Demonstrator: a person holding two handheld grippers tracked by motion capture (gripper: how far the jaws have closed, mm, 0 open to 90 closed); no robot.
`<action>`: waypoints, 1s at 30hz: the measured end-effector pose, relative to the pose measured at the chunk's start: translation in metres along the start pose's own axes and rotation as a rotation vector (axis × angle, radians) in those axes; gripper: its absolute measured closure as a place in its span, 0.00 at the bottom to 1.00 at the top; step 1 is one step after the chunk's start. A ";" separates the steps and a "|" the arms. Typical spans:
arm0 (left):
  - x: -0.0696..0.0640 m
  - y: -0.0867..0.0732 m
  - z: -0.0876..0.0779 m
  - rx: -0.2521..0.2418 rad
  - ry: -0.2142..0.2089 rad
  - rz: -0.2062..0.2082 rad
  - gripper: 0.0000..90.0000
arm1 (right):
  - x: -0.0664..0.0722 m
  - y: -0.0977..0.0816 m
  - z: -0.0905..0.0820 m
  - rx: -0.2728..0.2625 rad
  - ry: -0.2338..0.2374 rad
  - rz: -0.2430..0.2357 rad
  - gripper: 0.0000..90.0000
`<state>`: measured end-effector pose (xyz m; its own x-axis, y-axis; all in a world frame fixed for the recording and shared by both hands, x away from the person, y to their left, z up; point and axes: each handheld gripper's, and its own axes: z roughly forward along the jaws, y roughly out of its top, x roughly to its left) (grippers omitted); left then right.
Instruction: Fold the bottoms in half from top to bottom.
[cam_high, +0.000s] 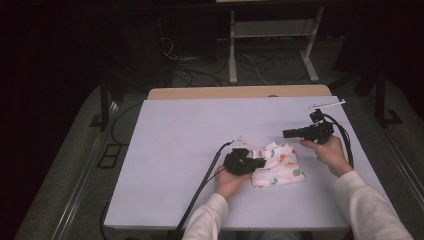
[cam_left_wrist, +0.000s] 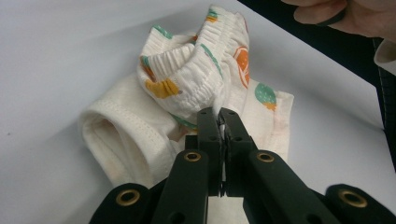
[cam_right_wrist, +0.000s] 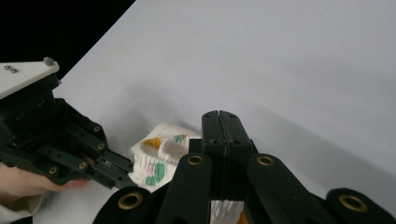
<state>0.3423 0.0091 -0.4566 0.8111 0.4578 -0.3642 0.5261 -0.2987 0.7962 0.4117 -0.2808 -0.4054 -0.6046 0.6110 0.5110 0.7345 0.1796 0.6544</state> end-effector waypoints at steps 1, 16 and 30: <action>0.000 -0.001 0.000 0.000 0.000 0.001 0.97 | 0.000 0.001 0.001 0.000 -0.004 0.002 0.99; 0.000 -0.003 0.001 -0.006 -0.003 -0.010 0.97 | -0.016 0.003 0.027 0.042 -0.049 0.058 0.99; -0.001 -0.004 0.000 -0.008 0.001 -0.002 0.96 | -0.024 -0.001 0.046 0.108 -0.051 0.092 0.99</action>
<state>0.3400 0.0097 -0.4594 0.8098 0.4590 -0.3653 0.5257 -0.2915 0.7992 0.4390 -0.2605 -0.4439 -0.5188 0.6669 0.5350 0.8166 0.2013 0.5410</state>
